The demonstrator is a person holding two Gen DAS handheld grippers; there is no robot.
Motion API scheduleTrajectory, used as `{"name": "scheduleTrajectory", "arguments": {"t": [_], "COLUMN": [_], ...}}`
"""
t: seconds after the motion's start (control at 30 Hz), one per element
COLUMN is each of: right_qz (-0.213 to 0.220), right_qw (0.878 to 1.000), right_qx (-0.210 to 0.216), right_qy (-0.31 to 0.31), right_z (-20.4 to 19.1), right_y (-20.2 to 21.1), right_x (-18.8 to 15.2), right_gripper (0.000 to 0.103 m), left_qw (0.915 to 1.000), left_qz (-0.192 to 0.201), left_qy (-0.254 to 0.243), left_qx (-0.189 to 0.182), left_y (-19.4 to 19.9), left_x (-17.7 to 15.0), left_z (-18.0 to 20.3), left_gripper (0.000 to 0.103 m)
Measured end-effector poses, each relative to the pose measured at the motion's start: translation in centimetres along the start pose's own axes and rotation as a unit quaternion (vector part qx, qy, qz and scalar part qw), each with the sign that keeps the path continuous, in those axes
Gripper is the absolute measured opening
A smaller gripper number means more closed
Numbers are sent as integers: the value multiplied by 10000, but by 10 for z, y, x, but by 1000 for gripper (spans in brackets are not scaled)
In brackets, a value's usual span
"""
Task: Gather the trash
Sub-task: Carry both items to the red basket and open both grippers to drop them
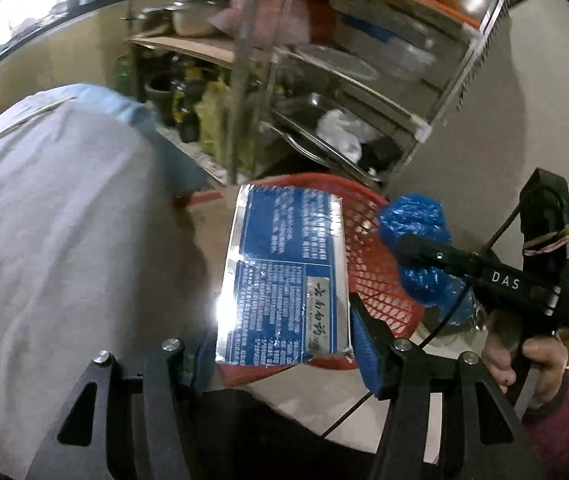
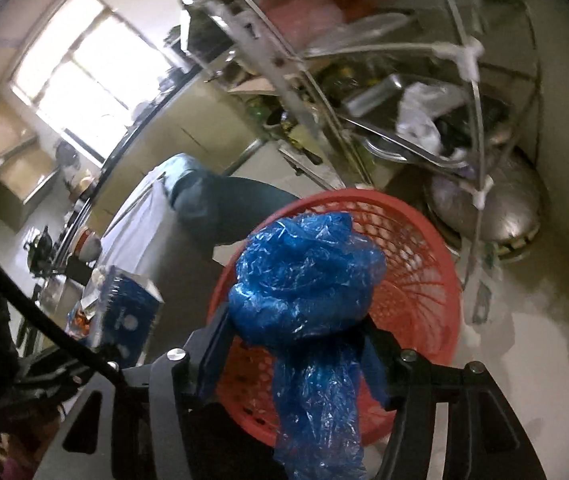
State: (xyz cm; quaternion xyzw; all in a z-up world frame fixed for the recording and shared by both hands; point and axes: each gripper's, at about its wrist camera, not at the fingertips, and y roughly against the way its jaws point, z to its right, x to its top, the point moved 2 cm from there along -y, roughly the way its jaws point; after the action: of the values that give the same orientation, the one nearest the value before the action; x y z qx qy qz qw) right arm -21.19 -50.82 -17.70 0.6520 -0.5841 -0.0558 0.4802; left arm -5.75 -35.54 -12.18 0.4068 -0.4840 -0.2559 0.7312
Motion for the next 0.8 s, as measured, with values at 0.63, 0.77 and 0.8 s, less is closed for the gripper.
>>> {"name": "scheduleTrajectory", "arguments": {"t": [0.63,0.77,0.8], "right_qz": [338,71,2], "right_qw": [9962,9912,9897], "right_qx": [576,903,962], "right_qy": [566,968,1061], "right_z": [-57,-104,-116], "right_y": [1,-18,-22], "right_x": [0,-8,-11], "right_gripper": [73,73,72], "left_qw": [9856,9616,9559], "left_qz": [164,529,587], "left_qy": [1049,1749,1883], "left_qx": [1315,2048,2175], "left_y": [71,127,137], "left_x": [-75,-119,-127], "left_z": [-103,-160,-171], "left_gripper": [63,69,69]}}
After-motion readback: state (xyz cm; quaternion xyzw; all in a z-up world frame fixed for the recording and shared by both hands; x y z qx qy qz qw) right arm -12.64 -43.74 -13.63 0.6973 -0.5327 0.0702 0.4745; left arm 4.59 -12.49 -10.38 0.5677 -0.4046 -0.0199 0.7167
